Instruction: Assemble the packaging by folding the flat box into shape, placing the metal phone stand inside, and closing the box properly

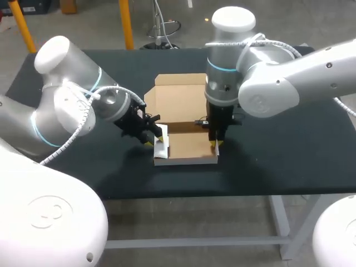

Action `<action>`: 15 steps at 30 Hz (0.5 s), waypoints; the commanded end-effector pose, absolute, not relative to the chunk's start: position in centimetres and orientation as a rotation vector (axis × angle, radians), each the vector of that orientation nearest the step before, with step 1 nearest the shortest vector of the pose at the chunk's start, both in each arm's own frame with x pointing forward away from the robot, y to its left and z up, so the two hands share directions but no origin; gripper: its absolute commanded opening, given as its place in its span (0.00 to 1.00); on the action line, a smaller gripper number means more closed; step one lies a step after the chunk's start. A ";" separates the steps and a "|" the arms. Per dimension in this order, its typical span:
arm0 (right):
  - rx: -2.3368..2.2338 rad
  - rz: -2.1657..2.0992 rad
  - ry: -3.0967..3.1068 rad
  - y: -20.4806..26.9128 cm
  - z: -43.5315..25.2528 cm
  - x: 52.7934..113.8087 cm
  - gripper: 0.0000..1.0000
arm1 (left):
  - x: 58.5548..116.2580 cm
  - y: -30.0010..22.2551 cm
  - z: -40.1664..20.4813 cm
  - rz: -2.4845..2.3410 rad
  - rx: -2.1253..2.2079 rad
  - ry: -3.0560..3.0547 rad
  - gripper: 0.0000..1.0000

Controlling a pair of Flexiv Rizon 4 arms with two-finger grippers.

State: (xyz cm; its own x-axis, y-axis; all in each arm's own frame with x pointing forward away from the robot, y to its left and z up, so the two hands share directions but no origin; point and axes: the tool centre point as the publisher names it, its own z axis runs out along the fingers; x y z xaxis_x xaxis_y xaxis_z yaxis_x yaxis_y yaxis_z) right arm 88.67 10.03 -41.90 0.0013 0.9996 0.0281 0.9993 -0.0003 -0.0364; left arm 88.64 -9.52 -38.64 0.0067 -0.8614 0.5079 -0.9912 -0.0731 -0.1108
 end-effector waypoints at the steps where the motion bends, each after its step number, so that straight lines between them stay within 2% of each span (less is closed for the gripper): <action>1: -2.187 0.012 -2.189 10.4 -41.8 88.7 0.00 | 88.8 -10.4 -39.3 0.439 2.180 -2.053 0.34; 9: -2.187 0.012 -2.189 10.4 -41.8 88.7 0.00 | 89.1 -10.1 -39.8 0.298 2.253 -2.124 0.31; 15: -2.187 0.012 -2.189 10.4 -41.8 88.7 0.00 | 89.3 -9.8 -40.1 0.230 2.307 -2.162 0.21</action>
State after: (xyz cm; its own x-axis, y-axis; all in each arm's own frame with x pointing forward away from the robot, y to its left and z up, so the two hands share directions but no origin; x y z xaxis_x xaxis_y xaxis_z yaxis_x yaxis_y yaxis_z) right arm 88.67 10.01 -41.88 0.0013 0.9996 0.0283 0.9993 -0.0003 -0.0362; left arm 89.02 -9.01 -39.75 0.0203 -0.9316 0.3630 -0.9905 -0.0681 -0.1194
